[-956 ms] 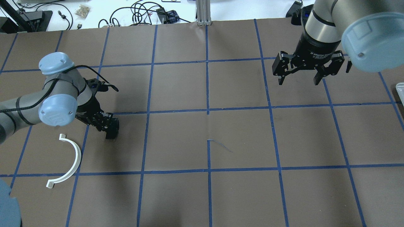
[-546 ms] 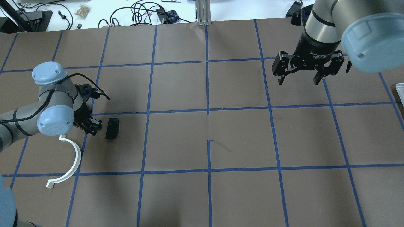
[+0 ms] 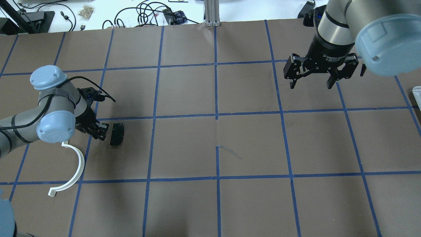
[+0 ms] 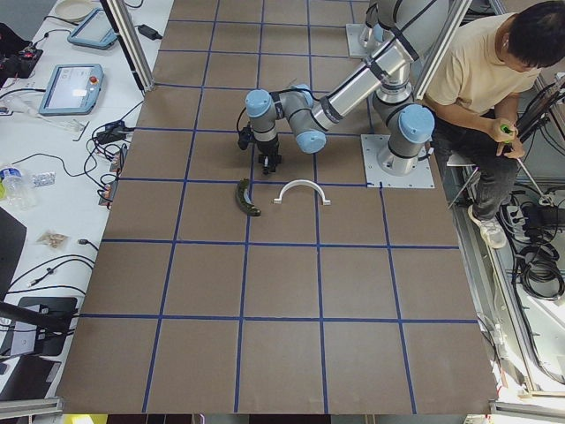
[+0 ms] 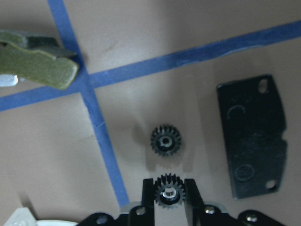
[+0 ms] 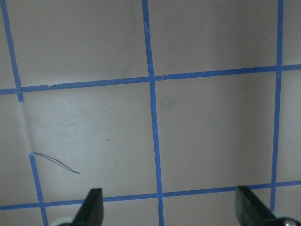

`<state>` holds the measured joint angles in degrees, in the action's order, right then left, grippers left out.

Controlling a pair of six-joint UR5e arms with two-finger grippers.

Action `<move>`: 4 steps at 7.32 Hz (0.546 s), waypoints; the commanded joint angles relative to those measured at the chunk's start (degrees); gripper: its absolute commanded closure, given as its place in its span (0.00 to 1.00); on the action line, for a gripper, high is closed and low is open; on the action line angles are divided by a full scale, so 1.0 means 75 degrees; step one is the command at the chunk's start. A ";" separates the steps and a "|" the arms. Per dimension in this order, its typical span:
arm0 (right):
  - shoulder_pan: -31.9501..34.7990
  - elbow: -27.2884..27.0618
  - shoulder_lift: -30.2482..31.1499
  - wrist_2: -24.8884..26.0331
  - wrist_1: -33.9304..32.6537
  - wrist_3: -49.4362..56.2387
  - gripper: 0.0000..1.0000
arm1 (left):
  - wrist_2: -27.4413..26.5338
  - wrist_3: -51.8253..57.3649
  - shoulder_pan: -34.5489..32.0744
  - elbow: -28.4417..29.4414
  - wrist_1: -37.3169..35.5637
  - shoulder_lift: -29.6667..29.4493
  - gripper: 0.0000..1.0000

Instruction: Place bearing gear from tray to pile

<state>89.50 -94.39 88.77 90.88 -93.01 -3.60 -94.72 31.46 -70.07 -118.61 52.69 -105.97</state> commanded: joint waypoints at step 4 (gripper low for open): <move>-0.0003 -0.0001 0.0000 0.0000 -0.0009 0.0000 0.00 | 0.0043 0.0259 -0.0196 0.0588 0.0913 0.0276 0.00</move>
<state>89.48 -94.39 88.77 90.88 -93.07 -3.60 -94.76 33.38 -70.73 -116.97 54.98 -105.37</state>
